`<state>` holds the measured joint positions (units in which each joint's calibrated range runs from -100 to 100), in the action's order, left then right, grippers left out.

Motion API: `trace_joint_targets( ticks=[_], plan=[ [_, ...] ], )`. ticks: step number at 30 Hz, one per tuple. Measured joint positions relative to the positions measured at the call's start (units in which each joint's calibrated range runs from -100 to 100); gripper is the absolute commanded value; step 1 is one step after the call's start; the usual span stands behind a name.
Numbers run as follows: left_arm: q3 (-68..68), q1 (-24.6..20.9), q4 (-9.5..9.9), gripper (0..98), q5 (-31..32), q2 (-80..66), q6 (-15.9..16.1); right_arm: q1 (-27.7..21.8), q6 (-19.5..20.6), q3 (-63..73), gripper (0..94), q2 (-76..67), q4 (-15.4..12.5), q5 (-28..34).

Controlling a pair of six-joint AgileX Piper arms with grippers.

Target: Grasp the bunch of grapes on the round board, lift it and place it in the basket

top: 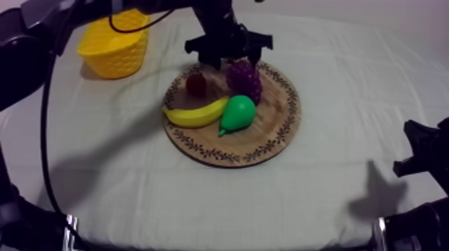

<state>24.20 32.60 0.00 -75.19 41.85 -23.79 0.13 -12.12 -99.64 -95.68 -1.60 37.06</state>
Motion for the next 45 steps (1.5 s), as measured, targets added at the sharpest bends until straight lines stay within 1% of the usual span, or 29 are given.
trace_joint_targets(
  ticks=[11, 13, 23, 30, 38, 45],
  plan=[
    [0.79, 0.33, 0.00, 78.8, 0.21, 2.96, 0.22, 0.00, 0.00, 0.00, 0.5, 0.00, 0.00, 0.00],
    [1.40, 0.33, -0.71, 80.1, -0.16, 3.35, 0.49, 0.00, 0.00, 0.00, 0.5, 0.00, 0.00, 0.00],
    [4.92, 0.11, -2.25, 85.6, -1.26, 5.84, 1.41, 0.00, 0.00, 0.00, 0.5, 0.00, 0.00, 0.00],
    [8.38, -0.37, -3.26, 89.0, -3.50, 7.98, 2.62, 0.00, 0.00, 0.00, 0.5, 0.00, 0.00, 0.06],
    [14.02, -1.09, -5.24, 90.7, -6.19, 12.12, 4.52, 0.11, 0.00, 0.00, 0.5, 0.00, 0.00, 0.06],
    [18.44, -1.17, -6.72, 90.4, -8.23, 16.11, 5.15, 0.11, 0.00, 0.00, 0.5, 0.00, 0.00, 0.06]
  ],
)
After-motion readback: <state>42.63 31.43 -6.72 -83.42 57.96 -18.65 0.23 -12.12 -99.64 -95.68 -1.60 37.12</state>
